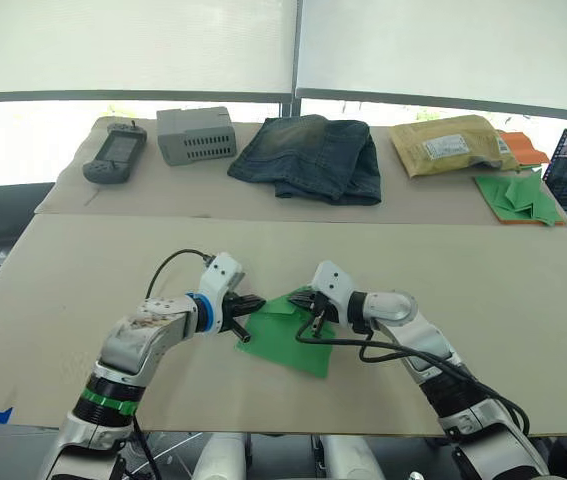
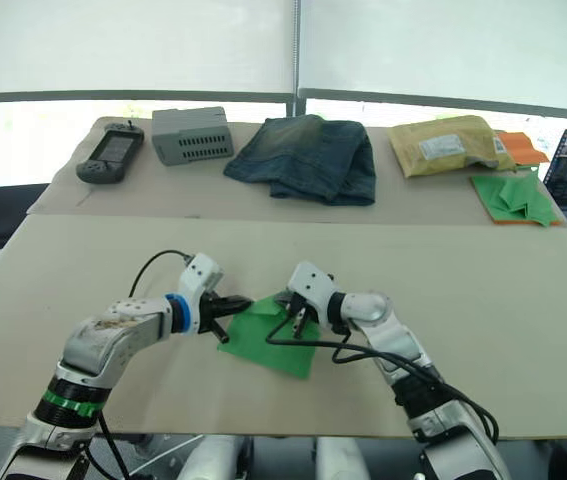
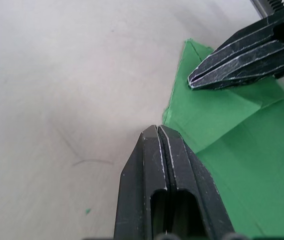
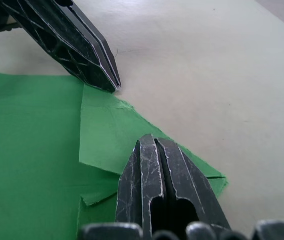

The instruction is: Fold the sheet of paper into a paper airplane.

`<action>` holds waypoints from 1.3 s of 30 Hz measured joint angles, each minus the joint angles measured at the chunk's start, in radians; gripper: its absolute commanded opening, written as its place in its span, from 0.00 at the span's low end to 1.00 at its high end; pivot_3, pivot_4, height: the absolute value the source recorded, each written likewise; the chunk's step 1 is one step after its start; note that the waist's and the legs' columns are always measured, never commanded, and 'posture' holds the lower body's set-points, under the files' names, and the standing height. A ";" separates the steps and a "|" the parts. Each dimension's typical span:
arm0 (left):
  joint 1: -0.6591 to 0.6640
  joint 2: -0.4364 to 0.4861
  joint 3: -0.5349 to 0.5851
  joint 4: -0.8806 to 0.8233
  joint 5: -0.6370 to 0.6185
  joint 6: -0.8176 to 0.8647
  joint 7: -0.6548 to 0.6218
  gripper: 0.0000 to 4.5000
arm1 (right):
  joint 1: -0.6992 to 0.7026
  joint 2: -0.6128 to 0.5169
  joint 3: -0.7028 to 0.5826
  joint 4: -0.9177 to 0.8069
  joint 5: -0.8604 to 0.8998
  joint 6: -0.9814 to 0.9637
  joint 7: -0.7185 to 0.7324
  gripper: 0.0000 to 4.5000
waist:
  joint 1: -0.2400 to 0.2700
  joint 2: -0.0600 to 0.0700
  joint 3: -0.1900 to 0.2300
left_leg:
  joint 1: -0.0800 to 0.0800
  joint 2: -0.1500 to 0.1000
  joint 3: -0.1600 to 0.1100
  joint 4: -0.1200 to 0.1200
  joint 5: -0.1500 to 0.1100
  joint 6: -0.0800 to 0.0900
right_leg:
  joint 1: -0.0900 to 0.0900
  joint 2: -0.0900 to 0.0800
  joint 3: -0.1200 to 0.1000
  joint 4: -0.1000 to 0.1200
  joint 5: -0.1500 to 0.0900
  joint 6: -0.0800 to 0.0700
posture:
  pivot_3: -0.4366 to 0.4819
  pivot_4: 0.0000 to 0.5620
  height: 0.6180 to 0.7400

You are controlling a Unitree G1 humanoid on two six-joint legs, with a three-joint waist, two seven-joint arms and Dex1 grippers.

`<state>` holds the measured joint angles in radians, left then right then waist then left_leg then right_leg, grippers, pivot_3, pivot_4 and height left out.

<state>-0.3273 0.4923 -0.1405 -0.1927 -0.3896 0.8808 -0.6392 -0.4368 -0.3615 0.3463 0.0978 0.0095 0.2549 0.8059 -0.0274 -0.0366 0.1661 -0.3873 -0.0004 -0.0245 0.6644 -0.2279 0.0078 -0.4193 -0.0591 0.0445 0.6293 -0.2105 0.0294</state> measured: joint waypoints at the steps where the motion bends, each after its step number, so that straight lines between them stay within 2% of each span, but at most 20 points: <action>1: 0.007 0.001 0.004 -0.006 0.000 -0.001 0.002 0.01 | -0.003 0.000 0.002 0.003 0.000 0.000 0.002 0.00 | -0.001 0.000 0.000 | 0.000 0.000 0.000 0.000 0.000 0.000 | 0.000 0.000 0.000 0.000 0.000 0.000 | 0.48 0.27 0.91; 6: 0.015 -0.007 0.029 -0.016 -0.011 -0.001 0.000 0.01 | -0.014 -0.002 0.001 0.011 0.000 0.000 0.017 0.00 | -0.002 0.000 0.000 | 0.000 0.000 0.000 0.000 0.000 0.000 | -0.001 0.000 0.000 0.000 0.000 0.000 | 0.48 0.27 0.91; 10: -0.001 -0.050 0.053 -0.015 -0.034 -0.052 -0.011 0.01 | -0.015 -0.011 -0.004 0.010 0.001 -0.001 0.021 0.00 | 0.001 0.000 0.000 | -0.001 0.000 0.000 0.000 0.000 0.000 | -0.001 0.000 0.000 0.000 0.000 0.000 | 0.48 0.27 0.91; 17: -0.047 -0.021 -0.118 0.057 0.070 -0.186 -0.113 0.01 | -0.022 -0.028 -0.008 0.004 0.002 0.006 0.026 0.00 | 0.008 0.000 0.000 | -0.003 -0.001 0.002 0.000 0.000 0.000 | -0.002 0.000 0.000 0.000 0.000 0.000 | 0.48 0.27 0.91; 21: -0.084 -0.036 -0.161 0.120 0.100 -0.231 -0.146 0.01 | -0.016 -0.032 -0.022 -0.010 0.011 0.031 0.019 0.00 | 0.014 0.000 0.000 | -0.003 -0.001 0.002 0.000 0.000 0.000 | -0.002 0.000 0.000 0.000 0.000 0.000 | 0.48 0.27 0.91; 27: -0.139 -0.084 -0.203 0.202 0.127 -0.277 -0.191 0.01 | 0.072 -0.055 -0.118 -0.093 0.056 0.098 -0.008 0.00 | 0.019 0.000 0.000 | -0.005 -0.001 0.002 0.000 0.000 0.000 | -0.002 -0.001 0.000 -0.002 0.000 0.001 | 0.48 0.27 0.91; 32: -0.152 -0.101 -0.219 0.230 0.152 -0.310 -0.221 0.01 | 0.167 -0.128 -0.250 -0.282 0.141 0.252 -0.029 0.00 | 0.020 0.000 0.000 | -0.005 -0.001 0.001 0.000 0.000 0.000 | -0.002 -0.001 0.000 -0.001 -0.001 0.001 | 0.48 0.27 0.91; 39: -0.172 -0.129 -0.228 0.275 0.163 -0.335 -0.247 0.00 | 0.379 -0.263 -0.308 -0.527 0.240 0.420 -0.004 0.52 | 0.025 0.000 0.000 | -0.005 -0.001 0.002 0.000 0.000 0.000 | -0.002 -0.001 0.000 -0.002 -0.001 0.002 | 0.48 0.27 0.91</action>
<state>-0.4990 0.3631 -0.3680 0.0828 -0.2265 0.5457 -0.8860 -0.0575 -0.6248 0.0385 -0.4288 0.2492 0.6753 0.8022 -0.0028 -0.0365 0.1664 -0.3926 -0.0017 -0.0227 0.6645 -0.2279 0.0078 -0.4212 -0.0601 0.0445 0.6269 -0.2117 0.0318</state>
